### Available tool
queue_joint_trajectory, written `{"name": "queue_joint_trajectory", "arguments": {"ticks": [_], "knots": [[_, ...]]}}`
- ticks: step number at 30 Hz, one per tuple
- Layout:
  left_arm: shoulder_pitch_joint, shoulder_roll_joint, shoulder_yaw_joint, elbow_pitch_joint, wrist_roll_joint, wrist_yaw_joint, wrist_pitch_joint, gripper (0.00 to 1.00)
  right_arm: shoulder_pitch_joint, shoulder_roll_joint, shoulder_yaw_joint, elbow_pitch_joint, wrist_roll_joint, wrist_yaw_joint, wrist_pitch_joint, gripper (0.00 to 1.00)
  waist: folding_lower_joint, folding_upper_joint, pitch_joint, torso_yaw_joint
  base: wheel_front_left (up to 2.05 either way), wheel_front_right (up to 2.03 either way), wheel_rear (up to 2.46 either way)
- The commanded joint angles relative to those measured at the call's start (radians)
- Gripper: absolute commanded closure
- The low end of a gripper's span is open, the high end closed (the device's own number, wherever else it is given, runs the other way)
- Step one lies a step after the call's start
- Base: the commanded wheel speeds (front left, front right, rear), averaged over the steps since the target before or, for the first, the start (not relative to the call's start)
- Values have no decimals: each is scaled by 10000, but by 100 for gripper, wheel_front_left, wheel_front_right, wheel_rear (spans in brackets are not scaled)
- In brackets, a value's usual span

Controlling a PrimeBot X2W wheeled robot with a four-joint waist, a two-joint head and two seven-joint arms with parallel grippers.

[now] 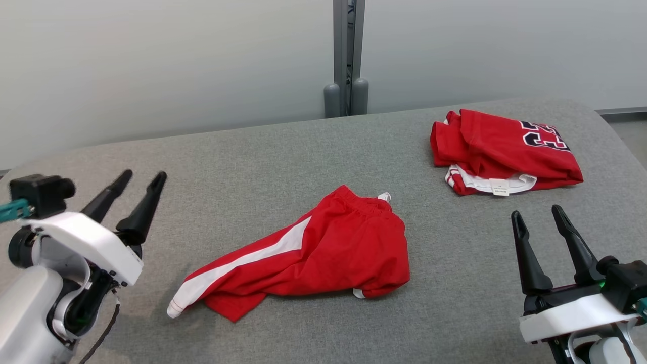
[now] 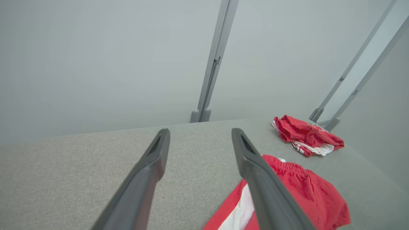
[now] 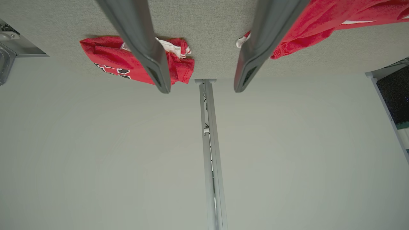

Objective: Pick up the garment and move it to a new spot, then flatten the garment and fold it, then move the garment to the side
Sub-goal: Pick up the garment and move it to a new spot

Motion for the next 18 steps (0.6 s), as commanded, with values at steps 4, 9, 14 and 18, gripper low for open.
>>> {"name": "queue_joint_trajectory", "arguments": {"ticks": [4,9,14,18], "knots": [[1113,97,502,-1086,386,1109,-1417,0,153,-15,36,-148,44,2,-47,0,0,0,-57,-23,0,0,0],[2400,-401,1056,-1827,946,2109,-2178,0,312,124,42,-210,85,2,-47,0,0,0,-1,-15,0,0,0],[3774,-1499,2273,-2310,2574,2494,-2234,0,364,485,-65,-158,-86,2,-47,0,0,0,31,-18,0,0,0],[4435,-2325,3183,-2481,3662,2416,-2229,0,415,608,-108,-200,-99,2,-47,0,0,0,32,-8,0,0,0]]}}
